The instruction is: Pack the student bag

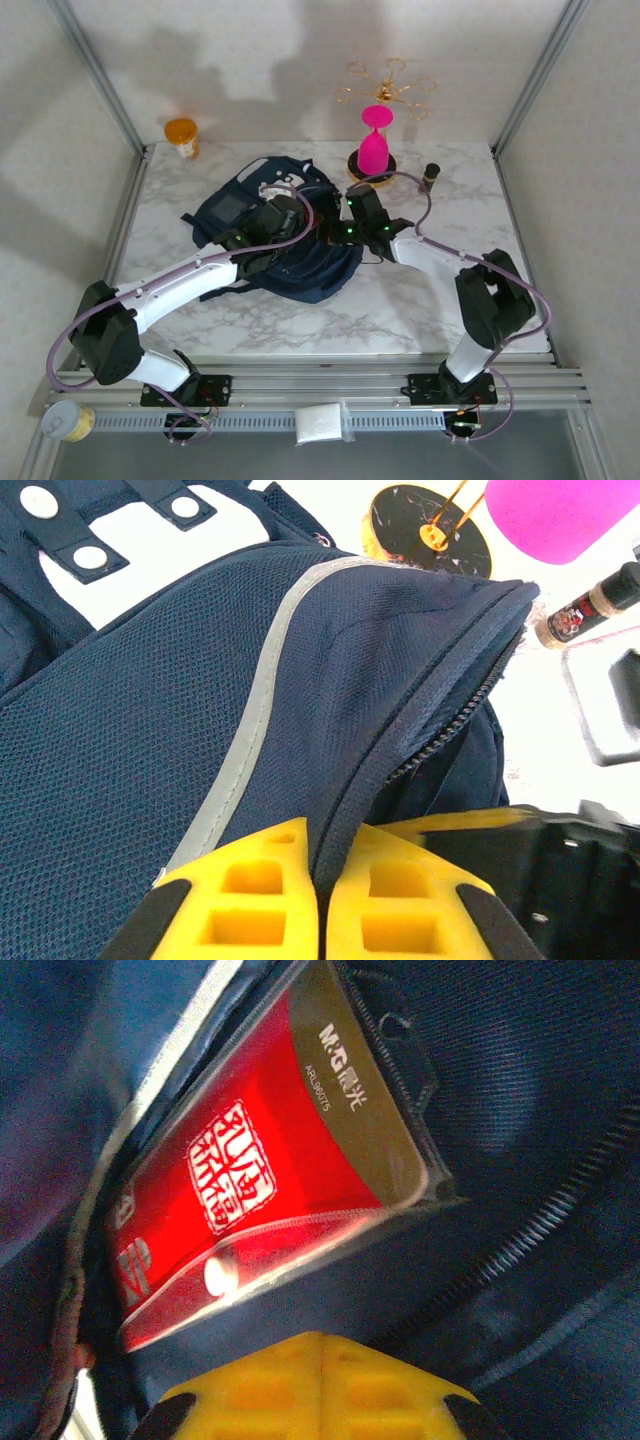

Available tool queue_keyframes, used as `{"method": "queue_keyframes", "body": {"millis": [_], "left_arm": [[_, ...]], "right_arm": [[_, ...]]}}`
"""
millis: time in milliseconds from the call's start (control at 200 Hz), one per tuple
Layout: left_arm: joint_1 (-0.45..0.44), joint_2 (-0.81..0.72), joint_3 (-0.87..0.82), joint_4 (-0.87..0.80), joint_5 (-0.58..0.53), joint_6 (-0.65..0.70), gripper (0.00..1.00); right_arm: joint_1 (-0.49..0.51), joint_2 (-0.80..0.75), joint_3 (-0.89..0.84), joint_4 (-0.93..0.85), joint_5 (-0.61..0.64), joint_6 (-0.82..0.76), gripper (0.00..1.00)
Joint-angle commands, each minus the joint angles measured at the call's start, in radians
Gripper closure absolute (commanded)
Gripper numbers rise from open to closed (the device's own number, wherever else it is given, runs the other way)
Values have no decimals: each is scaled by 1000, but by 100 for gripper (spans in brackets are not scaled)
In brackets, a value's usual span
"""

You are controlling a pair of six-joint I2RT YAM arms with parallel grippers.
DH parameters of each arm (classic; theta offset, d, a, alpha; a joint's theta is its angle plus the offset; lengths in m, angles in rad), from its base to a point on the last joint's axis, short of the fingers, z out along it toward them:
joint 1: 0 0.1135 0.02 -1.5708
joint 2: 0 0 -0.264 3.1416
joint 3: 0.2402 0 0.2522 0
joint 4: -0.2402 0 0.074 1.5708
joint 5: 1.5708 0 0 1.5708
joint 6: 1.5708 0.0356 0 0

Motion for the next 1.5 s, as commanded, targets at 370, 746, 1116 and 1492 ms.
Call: {"method": "queue_keyframes", "body": {"millis": [370,746,1116,1492], "left_arm": [[-13,-13,-21,90,37,-49,100],[-24,79,-29,125,223,-29,84],[74,-368,-339,108,261,-25,35],[447,-435,-523,224,328,-146,23]], "right_arm": [[-2,71,148,40,167,-42,95],[-14,-254,-83,-137,209,-60,82],[160,-315,-82,-381,409,47,70],[517,2,207,-474,621,251,55]]}}
